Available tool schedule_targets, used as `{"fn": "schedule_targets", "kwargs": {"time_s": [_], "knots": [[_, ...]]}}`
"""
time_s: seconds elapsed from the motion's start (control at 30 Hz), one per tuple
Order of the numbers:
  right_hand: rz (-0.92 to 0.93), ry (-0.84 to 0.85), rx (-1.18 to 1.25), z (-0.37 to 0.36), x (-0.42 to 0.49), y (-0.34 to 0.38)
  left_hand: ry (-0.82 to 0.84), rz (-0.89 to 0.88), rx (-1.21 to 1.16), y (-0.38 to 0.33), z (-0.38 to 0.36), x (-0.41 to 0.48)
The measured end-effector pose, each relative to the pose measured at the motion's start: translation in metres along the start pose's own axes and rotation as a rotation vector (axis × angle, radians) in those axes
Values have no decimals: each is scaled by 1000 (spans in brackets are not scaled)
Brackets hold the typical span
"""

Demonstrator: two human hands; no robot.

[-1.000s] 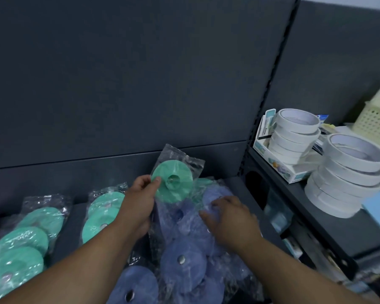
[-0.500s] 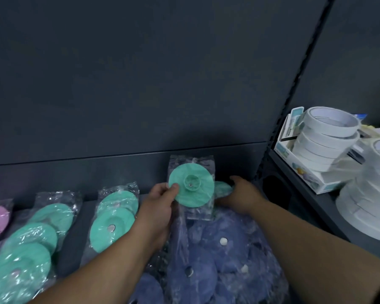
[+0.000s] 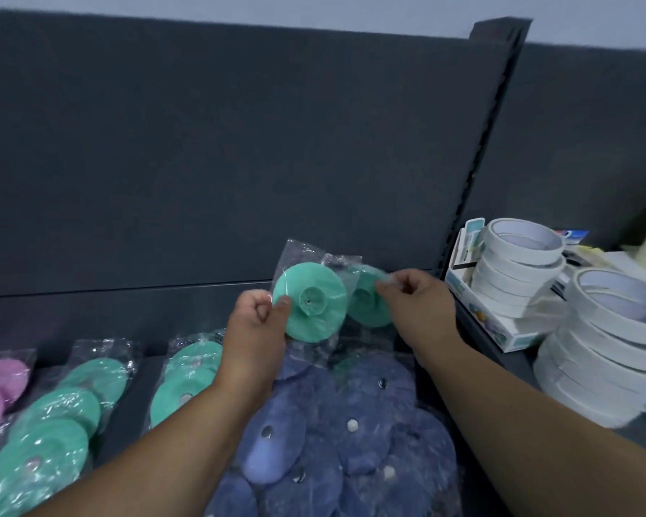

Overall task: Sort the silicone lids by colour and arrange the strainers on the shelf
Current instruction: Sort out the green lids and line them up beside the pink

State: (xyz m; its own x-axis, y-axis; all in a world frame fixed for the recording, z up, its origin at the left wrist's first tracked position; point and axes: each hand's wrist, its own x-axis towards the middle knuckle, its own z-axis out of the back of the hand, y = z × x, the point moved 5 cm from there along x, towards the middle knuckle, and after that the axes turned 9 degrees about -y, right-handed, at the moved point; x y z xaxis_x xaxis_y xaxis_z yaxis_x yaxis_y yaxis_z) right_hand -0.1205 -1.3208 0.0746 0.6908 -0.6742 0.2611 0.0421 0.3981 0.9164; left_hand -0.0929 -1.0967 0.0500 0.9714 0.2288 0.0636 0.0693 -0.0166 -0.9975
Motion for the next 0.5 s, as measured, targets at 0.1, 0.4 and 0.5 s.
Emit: {"fn": "schedule_targets", "kwargs": {"time_s": [0.1, 0.4, 0.5], "knots": [[75, -132, 64, 14, -18, 6, -5, -354, 227, -18, 14, -18], [267, 600, -428, -13, -97, -53, 515, -536, 787, 74, 35, -67], [200, 396, -412, -7, -81, -51, 284, -372, 689, 70, 45, -47]]}}
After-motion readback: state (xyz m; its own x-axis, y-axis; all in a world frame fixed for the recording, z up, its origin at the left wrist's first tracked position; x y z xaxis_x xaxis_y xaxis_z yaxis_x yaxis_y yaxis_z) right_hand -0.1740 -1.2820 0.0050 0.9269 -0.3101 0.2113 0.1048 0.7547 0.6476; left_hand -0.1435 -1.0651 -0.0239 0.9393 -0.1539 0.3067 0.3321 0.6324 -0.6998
